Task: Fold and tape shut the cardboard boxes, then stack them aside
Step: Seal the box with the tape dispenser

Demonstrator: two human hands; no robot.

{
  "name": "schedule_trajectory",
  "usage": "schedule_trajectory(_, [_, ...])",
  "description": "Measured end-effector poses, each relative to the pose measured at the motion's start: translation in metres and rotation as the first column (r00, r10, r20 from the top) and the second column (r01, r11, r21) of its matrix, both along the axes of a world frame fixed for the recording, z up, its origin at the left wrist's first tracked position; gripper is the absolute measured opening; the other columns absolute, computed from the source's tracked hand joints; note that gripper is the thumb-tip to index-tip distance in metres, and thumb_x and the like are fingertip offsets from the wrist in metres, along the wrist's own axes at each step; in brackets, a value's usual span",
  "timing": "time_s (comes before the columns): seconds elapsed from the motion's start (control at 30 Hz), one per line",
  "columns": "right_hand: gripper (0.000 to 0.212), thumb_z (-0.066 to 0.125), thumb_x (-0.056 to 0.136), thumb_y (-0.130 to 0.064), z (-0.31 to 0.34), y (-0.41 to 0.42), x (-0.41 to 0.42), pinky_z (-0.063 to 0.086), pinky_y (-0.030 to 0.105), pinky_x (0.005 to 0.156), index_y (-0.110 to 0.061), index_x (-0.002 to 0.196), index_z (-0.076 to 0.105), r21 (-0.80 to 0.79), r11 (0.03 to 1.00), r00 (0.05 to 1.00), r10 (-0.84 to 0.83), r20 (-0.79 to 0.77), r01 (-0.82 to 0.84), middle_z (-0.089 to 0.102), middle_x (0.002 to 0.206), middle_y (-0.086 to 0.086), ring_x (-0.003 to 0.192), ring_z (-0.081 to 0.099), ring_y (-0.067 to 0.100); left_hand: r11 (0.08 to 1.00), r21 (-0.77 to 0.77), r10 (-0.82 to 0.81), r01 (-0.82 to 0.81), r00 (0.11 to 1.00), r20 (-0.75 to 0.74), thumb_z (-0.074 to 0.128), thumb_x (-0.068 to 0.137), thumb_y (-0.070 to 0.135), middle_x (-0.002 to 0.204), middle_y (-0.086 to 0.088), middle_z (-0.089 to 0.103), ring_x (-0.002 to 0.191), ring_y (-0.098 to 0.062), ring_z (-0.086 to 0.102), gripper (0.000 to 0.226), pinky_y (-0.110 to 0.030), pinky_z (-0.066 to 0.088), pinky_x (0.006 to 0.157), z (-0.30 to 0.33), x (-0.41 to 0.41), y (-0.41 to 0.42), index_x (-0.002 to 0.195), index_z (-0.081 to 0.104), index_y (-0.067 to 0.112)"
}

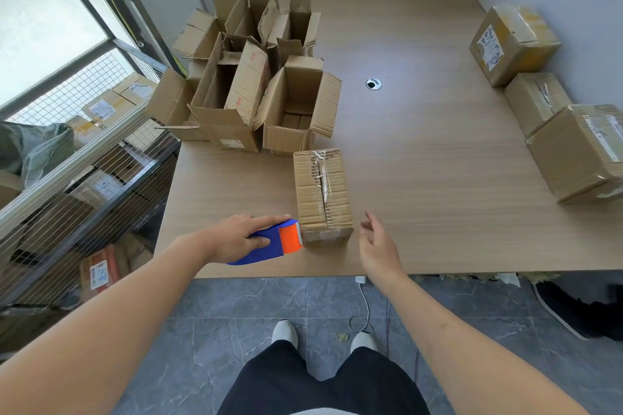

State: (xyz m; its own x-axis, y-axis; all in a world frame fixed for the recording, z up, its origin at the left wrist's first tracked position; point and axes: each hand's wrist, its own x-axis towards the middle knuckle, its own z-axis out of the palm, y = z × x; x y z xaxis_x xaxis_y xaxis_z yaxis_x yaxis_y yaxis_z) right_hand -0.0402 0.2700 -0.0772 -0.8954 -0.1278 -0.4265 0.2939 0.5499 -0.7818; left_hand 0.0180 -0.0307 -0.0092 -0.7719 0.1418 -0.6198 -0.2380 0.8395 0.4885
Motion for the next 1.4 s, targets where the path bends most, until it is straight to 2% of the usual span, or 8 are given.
schedule_trajectory(0.07, [0.051,0.037,0.108,-0.029,0.005,-0.005,0.002,0.033,0.041,0.12,-0.024,0.158,0.033,0.165,0.986,0.951,0.082,-0.299,-0.033,0.04,0.16,-0.001,0.146,0.037,0.02,1.0,0.02,0.001,-0.001,1.0,0.001,0.047,0.106,0.036,0.125,0.001,0.05,0.111,-0.019,0.05,0.061,-0.046,0.044,0.101,-0.003,-0.001,0.004,0.136,0.017,0.08])
schedule_trajectory(0.17, [0.058,0.029,0.109,-0.043,0.013,-0.023,-0.005,0.012,0.038,0.126,-0.027,0.163,0.018,0.435,0.857,0.706,0.488,-0.514,-0.276,0.01,0.172,0.0,0.158,0.009,0.017,0.998,0.053,0.015,-0.015,1.0,0.007,0.048,0.106,0.037,0.123,0.0,0.051,0.112,-0.02,0.05,0.062,-0.047,0.044,0.102,-0.008,-0.004,0.009,0.135,0.018,0.082])
schedule_trajectory(0.3, [0.066,0.018,0.108,-0.057,-0.008,-0.04,-0.021,0.013,0.047,0.127,-0.021,0.164,0.019,0.626,0.663,0.467,0.742,-0.481,-0.41,0.008,0.172,0.008,0.158,0.007,0.023,0.987,0.158,0.041,-0.043,0.999,0.016,0.05,0.106,0.03,0.132,0.002,0.052,0.116,-0.018,0.05,0.061,-0.044,0.044,0.104,-0.014,-0.006,0.015,0.141,0.027,0.074])
schedule_trajectory(0.4, [0.064,0.027,0.108,-0.054,-0.024,-0.04,-0.024,0.027,0.051,0.122,-0.019,0.161,0.029,0.696,0.612,0.409,0.783,-0.468,-0.376,0.022,0.169,0.008,0.156,0.019,0.024,0.969,0.231,0.076,-0.082,0.996,0.037,0.052,0.105,0.026,0.141,0.008,0.05,0.124,-0.017,0.049,0.063,-0.042,0.042,0.108,-0.021,-0.002,0.008,0.141,0.03,0.072])
schedule_trajectory(0.57, [0.064,0.031,0.107,-0.052,-0.022,-0.038,-0.03,0.021,0.048,0.125,-0.019,0.162,0.027,0.72,0.571,0.334,0.819,-0.466,-0.396,0.017,0.17,0.007,0.158,0.013,0.023,0.939,0.326,0.089,-0.105,0.994,0.064,0.051,0.107,0.021,0.14,0.02,0.049,0.123,0.001,0.047,0.062,-0.03,0.037,0.107,-0.029,0.011,-0.005,0.145,0.033,0.066])
schedule_trajectory(0.83, [0.064,0.024,0.107,-0.055,-0.016,-0.039,-0.026,0.009,0.051,0.127,-0.028,0.164,0.014,0.752,0.52,0.413,0.838,-0.356,-0.406,0.002,0.172,0.007,0.158,-0.003,0.029,0.95,0.309,0.046,-0.043,0.999,-0.002,0.05,0.106,0.026,0.134,0.005,0.052,0.123,-0.016,0.048,0.06,-0.044,0.039,0.11,-0.033,0.013,-0.019,0.144,0.03,0.069])
schedule_trajectory(1.03, [0.063,0.01,0.106,-0.058,-0.012,-0.041,-0.025,0.002,0.052,0.127,-0.035,0.163,-0.004,0.774,0.468,0.455,0.85,-0.263,-0.426,-0.009,0.172,0.006,0.157,-0.014,0.024,0.908,0.396,0.135,-0.139,0.99,0.038,0.051,0.107,0.021,0.135,0.028,0.055,0.117,-0.001,0.054,0.057,-0.021,0.042,0.101,-0.025,0.023,-0.032,0.143,0.04,0.064])
schedule_trajectory(1.4, [0.064,0.005,0.103,-0.063,0.001,-0.045,-0.023,-0.014,0.047,0.124,-0.042,0.159,-0.018,0.735,0.455,0.489,0.851,-0.192,-0.503,-0.024,0.168,-0.001,0.154,-0.025,0.018,0.99,0.123,0.057,-0.064,0.997,0.057,0.038,0.109,0.038,0.129,0.012,0.058,0.11,-0.017,0.055,0.043,-0.034,0.039,0.088,-0.029,-0.003,-0.002,0.15,0.033,0.051])
